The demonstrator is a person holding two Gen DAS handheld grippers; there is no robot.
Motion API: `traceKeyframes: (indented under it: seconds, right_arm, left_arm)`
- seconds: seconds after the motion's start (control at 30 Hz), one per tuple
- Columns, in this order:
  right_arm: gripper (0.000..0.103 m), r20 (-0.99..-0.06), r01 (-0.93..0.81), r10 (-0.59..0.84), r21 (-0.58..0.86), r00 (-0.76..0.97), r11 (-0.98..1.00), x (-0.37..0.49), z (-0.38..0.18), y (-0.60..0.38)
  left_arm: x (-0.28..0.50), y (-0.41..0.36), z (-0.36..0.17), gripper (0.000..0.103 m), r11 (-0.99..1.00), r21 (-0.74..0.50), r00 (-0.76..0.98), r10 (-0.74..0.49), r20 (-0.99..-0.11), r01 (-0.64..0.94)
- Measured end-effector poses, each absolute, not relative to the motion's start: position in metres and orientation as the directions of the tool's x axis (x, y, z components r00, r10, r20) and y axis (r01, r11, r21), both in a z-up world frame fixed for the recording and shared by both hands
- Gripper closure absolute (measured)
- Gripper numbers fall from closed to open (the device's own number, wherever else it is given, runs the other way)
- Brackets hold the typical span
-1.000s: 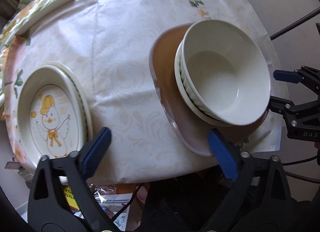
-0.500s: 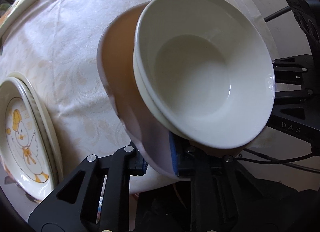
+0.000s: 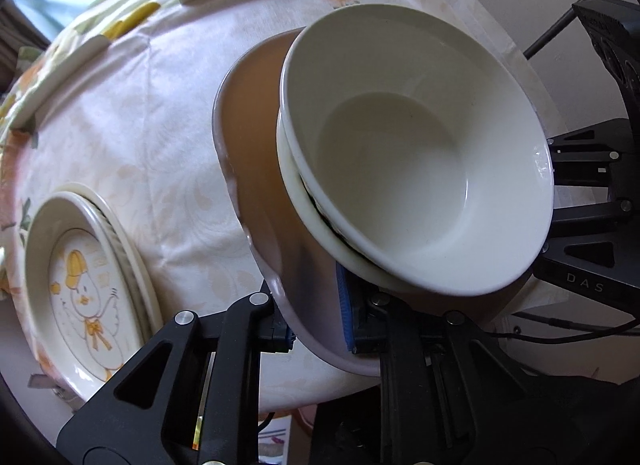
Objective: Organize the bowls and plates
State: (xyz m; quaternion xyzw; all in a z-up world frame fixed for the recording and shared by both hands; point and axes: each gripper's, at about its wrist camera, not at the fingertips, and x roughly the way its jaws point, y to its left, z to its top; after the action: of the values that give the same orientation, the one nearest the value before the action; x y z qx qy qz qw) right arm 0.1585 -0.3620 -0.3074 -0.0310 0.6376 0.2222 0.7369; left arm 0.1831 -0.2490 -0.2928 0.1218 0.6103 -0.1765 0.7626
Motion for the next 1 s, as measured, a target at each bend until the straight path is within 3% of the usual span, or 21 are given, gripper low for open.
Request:
traceKeyframes:
  seconds: [0.53, 1.0]
  right_arm:
    - [0.089, -0.952, -0.482, 0.261, 0.155, 0.16, 0.863, 0.168, -0.243, -0.283]
    - [0.089, -0.964, -0.412, 0.233, 0.163, 0.126, 0.897, 0.182, -0.252, -0.156]
  left_arm:
    - [0.165, -0.163, -0.224, 0.089, 0.938, -0.014, 0.299, -0.125, -0.946, 0.348]
    - [0.194, -0.035, -0.248, 0.089, 0.908, -0.026, 0.233, -0.134, -0.963, 0.417]
